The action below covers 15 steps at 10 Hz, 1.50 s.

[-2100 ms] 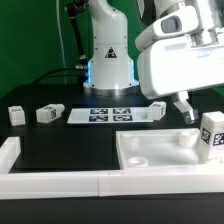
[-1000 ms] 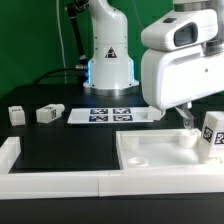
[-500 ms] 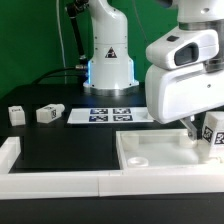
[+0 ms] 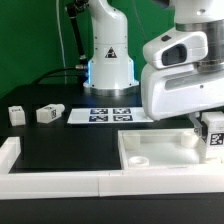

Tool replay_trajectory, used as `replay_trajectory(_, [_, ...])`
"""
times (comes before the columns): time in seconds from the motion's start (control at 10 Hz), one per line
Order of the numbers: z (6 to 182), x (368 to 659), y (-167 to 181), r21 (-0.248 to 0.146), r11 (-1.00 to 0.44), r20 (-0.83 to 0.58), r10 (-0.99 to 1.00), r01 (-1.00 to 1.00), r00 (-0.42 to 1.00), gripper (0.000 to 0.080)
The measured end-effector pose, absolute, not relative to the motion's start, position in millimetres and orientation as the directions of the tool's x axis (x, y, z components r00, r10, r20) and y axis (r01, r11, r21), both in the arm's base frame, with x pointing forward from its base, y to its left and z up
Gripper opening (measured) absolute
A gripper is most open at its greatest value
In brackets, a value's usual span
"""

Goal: Assemble square table

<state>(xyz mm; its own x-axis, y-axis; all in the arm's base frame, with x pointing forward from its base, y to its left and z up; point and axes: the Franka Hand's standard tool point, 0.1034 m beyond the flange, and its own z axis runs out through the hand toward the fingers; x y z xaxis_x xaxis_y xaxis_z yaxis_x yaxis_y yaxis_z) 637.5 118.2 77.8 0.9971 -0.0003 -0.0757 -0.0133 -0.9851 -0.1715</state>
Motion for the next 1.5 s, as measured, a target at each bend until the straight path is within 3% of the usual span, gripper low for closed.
replay_trajectory(0.3, [77.3,637.4,117.0,-0.156,-0.971,-0.104,-0.169,-0.184,0.980,0.0298])
replay_trajectory(0.6, [78.2,628.0,128.6,-0.064,-0.773,-0.126,-0.621,-0.631,0.774,0.0298])
replay_trajectory(0.8, [76.2,629.0,123.3,-0.102,-0.576,-0.147,-0.797,-0.811,0.585,0.0298])
replay_trajectory(1.0, [75.6,628.2,121.2,-0.104,-0.524,-0.161,-0.830,-0.845,0.534,0.0297])
replay_trajectory(1.2, [75.6,628.2,121.2,-0.119,-0.610,-0.147,-0.770,-0.783,0.621,0.0302])
replay_trajectory(1.3, [78.1,630.2,121.1,-0.145,-0.750,-0.109,-0.637,-0.646,0.763,0.0551])
replay_trajectory(1.4, [81.7,630.3,121.3,-0.142,-0.854,-0.072,-0.495,-0.500,0.866,0.0551])
replay_trajectory(1.5, [85.2,629.6,122.0,-0.150,-0.894,-0.056,-0.418,-0.421,0.907,0.0622])
